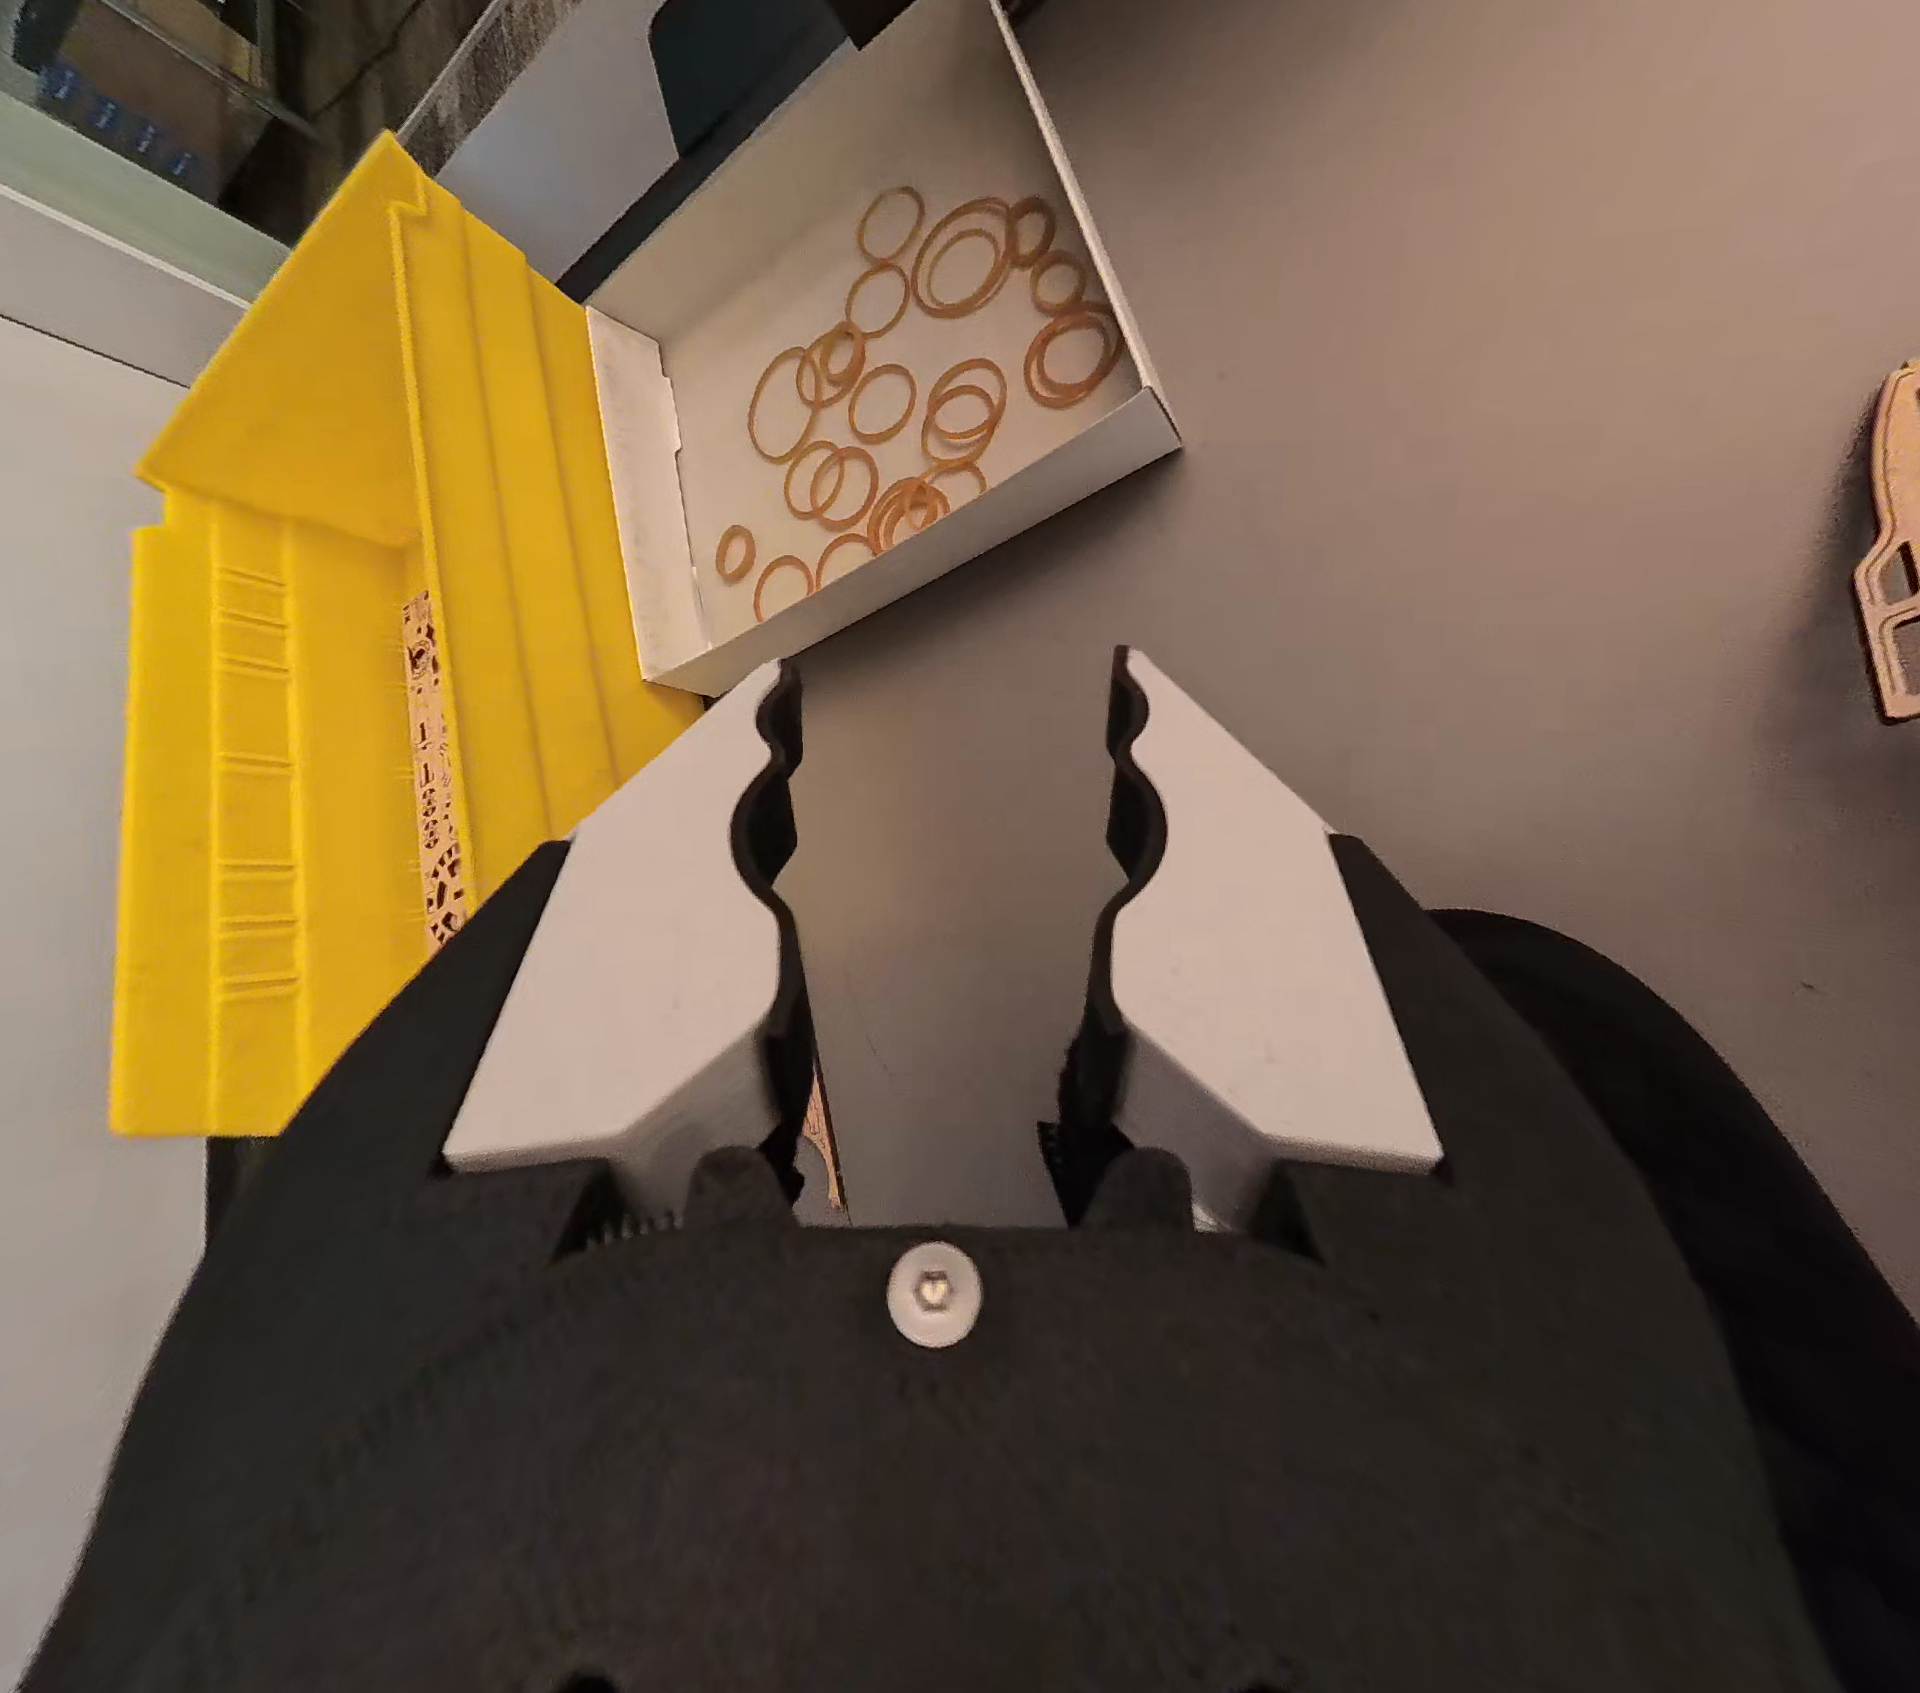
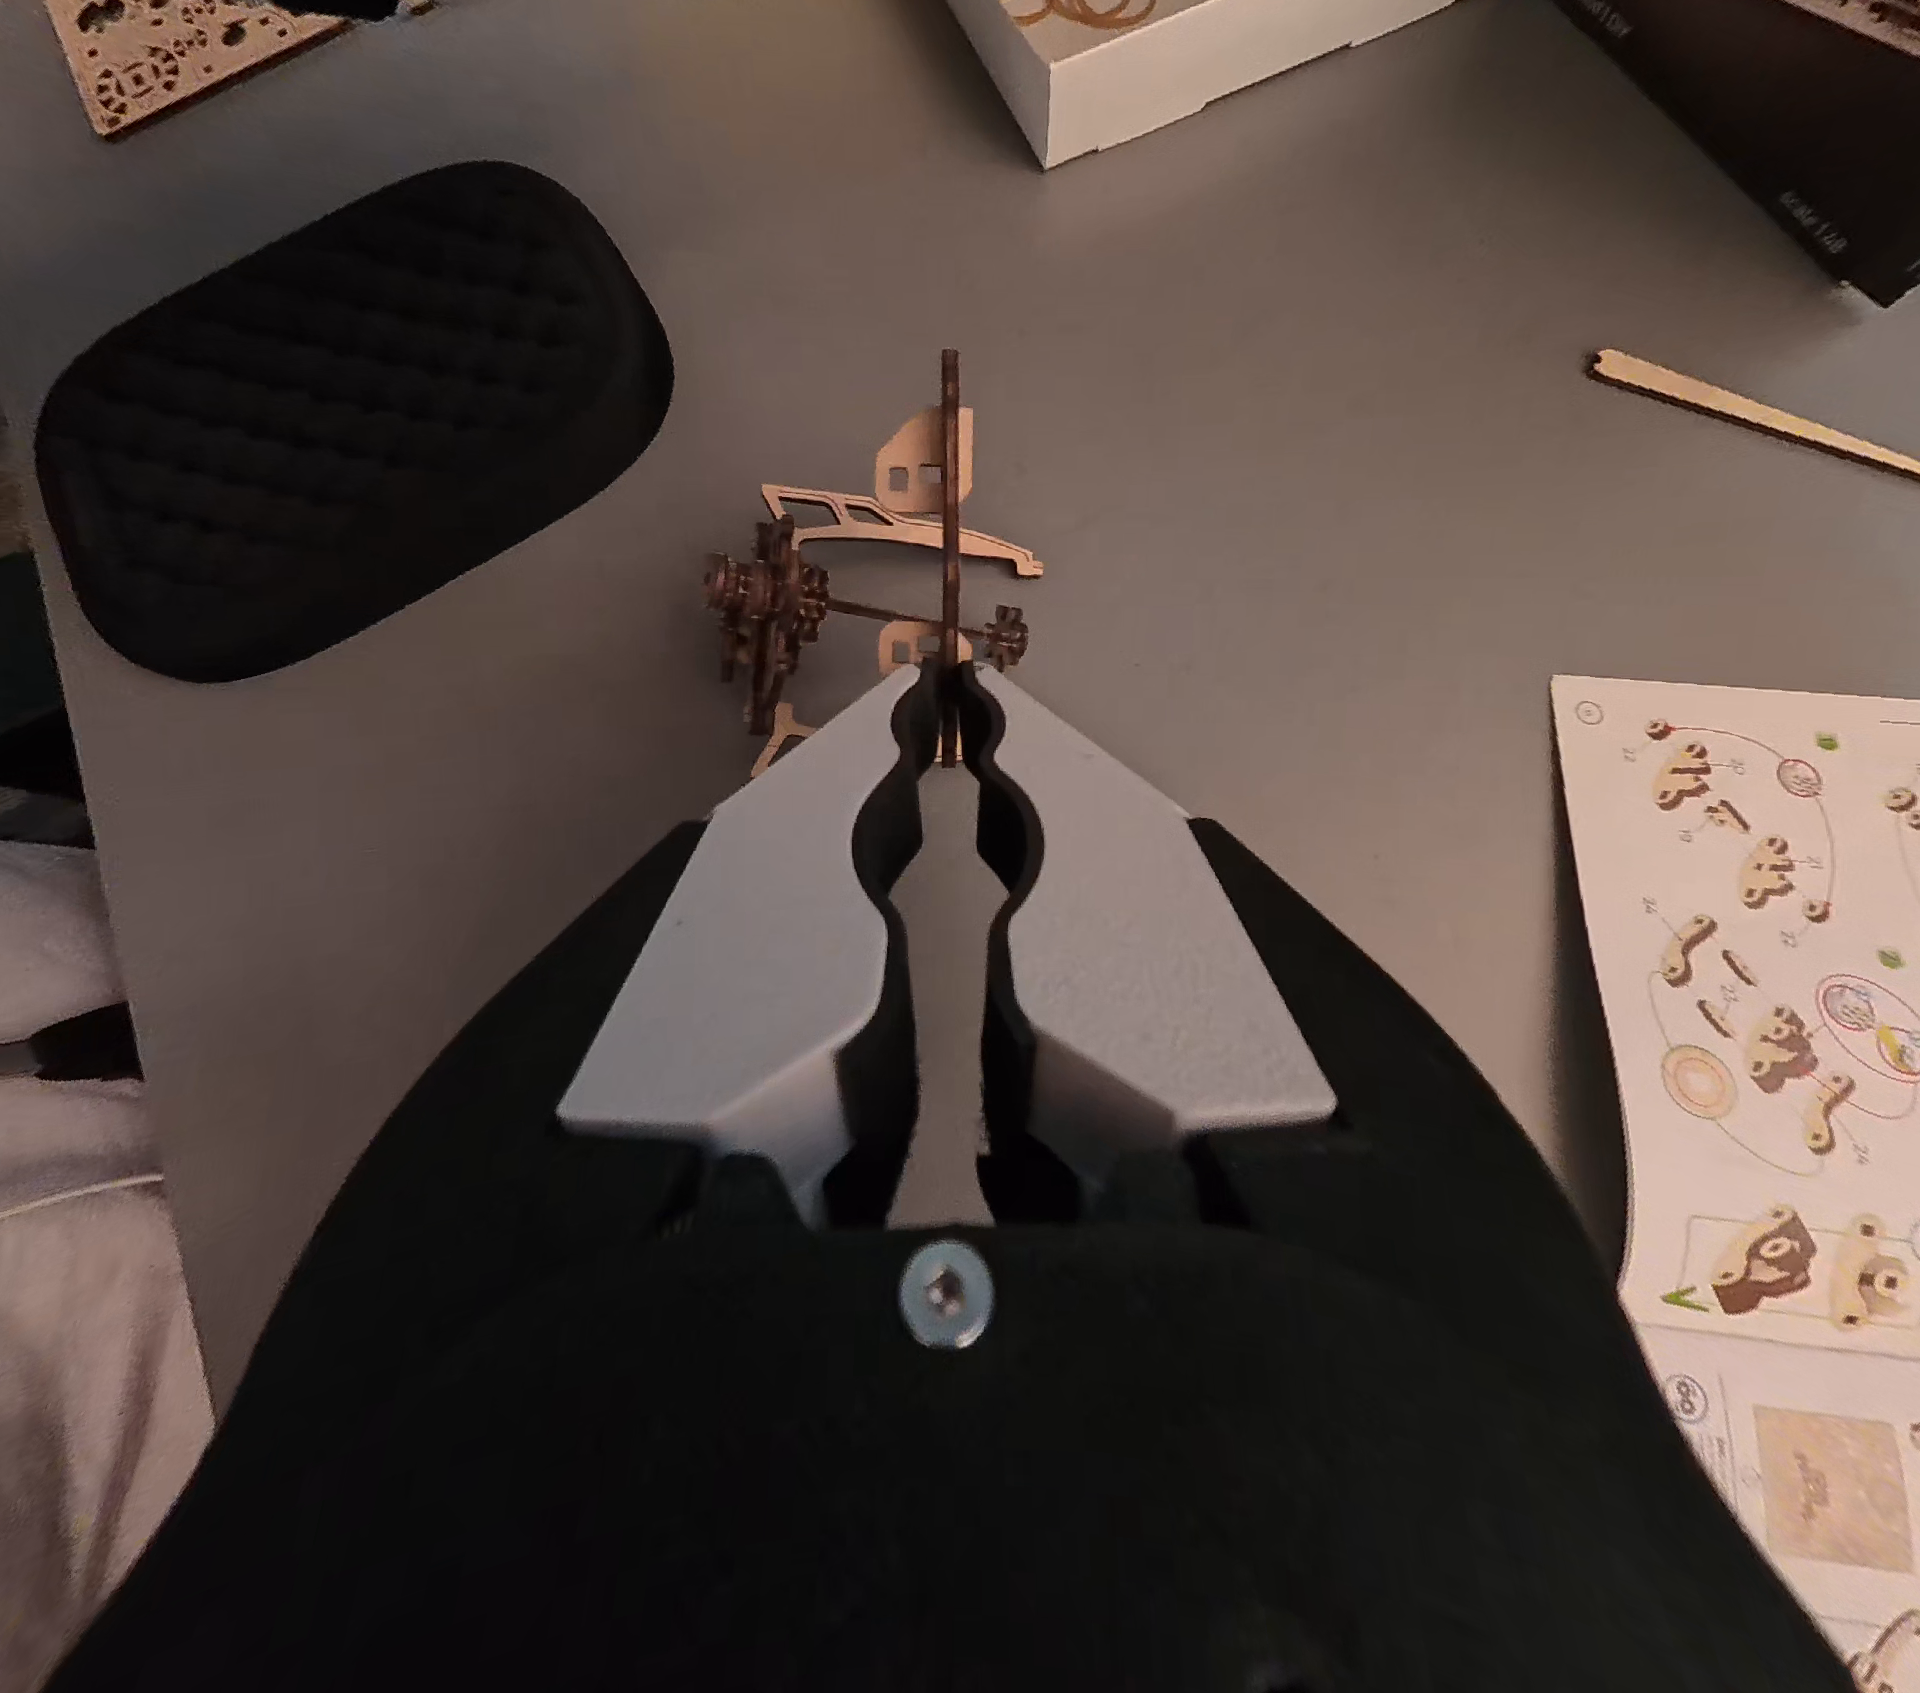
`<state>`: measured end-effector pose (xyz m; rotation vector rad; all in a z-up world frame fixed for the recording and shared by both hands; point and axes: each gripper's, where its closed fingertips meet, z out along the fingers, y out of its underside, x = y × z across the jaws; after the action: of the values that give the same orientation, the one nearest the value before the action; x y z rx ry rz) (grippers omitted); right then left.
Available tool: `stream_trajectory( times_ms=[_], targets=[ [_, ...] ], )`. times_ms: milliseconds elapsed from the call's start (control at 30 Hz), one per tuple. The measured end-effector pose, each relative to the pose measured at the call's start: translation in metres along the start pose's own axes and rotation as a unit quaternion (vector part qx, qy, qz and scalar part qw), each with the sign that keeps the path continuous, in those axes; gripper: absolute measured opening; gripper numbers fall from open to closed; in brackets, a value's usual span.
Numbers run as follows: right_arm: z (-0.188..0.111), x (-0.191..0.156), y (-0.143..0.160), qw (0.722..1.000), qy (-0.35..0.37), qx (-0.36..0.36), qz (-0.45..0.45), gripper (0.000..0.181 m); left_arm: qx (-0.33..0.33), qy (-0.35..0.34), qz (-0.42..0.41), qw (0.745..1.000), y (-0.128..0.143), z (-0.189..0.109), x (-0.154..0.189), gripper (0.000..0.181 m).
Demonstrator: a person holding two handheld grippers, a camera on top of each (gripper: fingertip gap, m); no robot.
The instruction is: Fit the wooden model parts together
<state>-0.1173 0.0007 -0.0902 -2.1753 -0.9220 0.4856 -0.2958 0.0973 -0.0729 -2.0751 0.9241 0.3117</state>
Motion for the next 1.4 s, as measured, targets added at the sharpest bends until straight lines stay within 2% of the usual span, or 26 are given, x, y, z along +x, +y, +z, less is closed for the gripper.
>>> stream_trajectory(
  times_ms=[67, 133, 200, 233, 300, 333, 367, 467, 567, 600, 633, 900, 1133, 1400],
  targets=[
    [-0.001, 0.000, 0.000, 1.000, -0.001, -0.005, -0.002, 0.001, 0.003, 0.003, 0.000, 1.000, -0.002, -0.002, 0.001, 0.059],
    [-0.002, -0.003, -0.001, 1.000, -0.011, -0.011, -0.003, 0.001, 0.023, 0.042, -0.026, 0.999, -0.007, -0.003, 0.010, 0.061],
    [-0.003, -0.005, -0.004, 1.000, -0.021, -0.016, -0.003, 0.001, 0.070, 0.152, -0.104, 0.980, -0.019, -0.009, 0.030, 0.065],
    [-0.004, -0.006, -0.005, 0.999, -0.023, -0.022, -0.005, 0.001, 0.100, 0.226, -0.164, 0.955, -0.029, -0.017, 0.041, 0.069],
    [-0.004, -0.009, -0.006, 0.999, -0.027, -0.037, -0.013, 0.001, 0.151, 0.359, -0.282, 0.877, -0.048, -0.034, 0.053, 0.075],
    [-0.003, -0.010, -0.006, 0.998, -0.028, -0.045, -0.019, 0.001, 0.162, 0.405, -0.314, 0.843, -0.052, -0.038, 0.058, 0.075],
    [-0.001, -0.012, -0.005, 0.998, -0.030, -0.050, -0.024, 0.001, 0.157, 0.427, -0.329, 0.828, -0.052, -0.036, 0.064, 0.077],
    [0.005, -0.014, 0.000, 0.996, -0.032, -0.073, -0.033, 0.002, 0.116, 0.462, -0.322, 0.818, -0.043, -0.025, 0.093, 0.082],
    [0.009, -0.018, 0.005, 0.994, -0.046, -0.093, -0.029, 0.002, 0.101, 0.528, -0.366, 0.759, -0.050, -0.029, 0.112, 0.080],
    [0.010, -0.020, 0.006, 0.994, -0.051, -0.098, -0.026, 0.002, 0.091, 0.543, -0.373, 0.747, -0.050, -0.029, 0.116, 0.081],
    [0.011, -0.021, 0.006, 0.993, -0.055, -0.102, -0.022, 0.002, 0.080, 0.551, -0.372, 0.743, -0.049, -0.027, 0.121, 0.081],
    [0.015, -0.024, 0.009, 0.989, -0.061, -0.132, -0.012, 0.002, 0.028, 0.550, -0.319, 0.771, -0.042, -0.013, 0.146, 0.082],
    [0.016, -0.023, 0.010, 0.988, -0.055, -0.141, -0.014, 0.002, 0.014, 0.561, -0.313, 0.767, -0.035, -0.013, 0.153, 0.078],
    [0.016, -0.026, 0.011, 0.988, -0.066, -0.143, -0.007, 0.001, 0.008, 0.578, -0.302, 0.758, -0.033, -0.017, 0.157, 0.064]
  ],
)
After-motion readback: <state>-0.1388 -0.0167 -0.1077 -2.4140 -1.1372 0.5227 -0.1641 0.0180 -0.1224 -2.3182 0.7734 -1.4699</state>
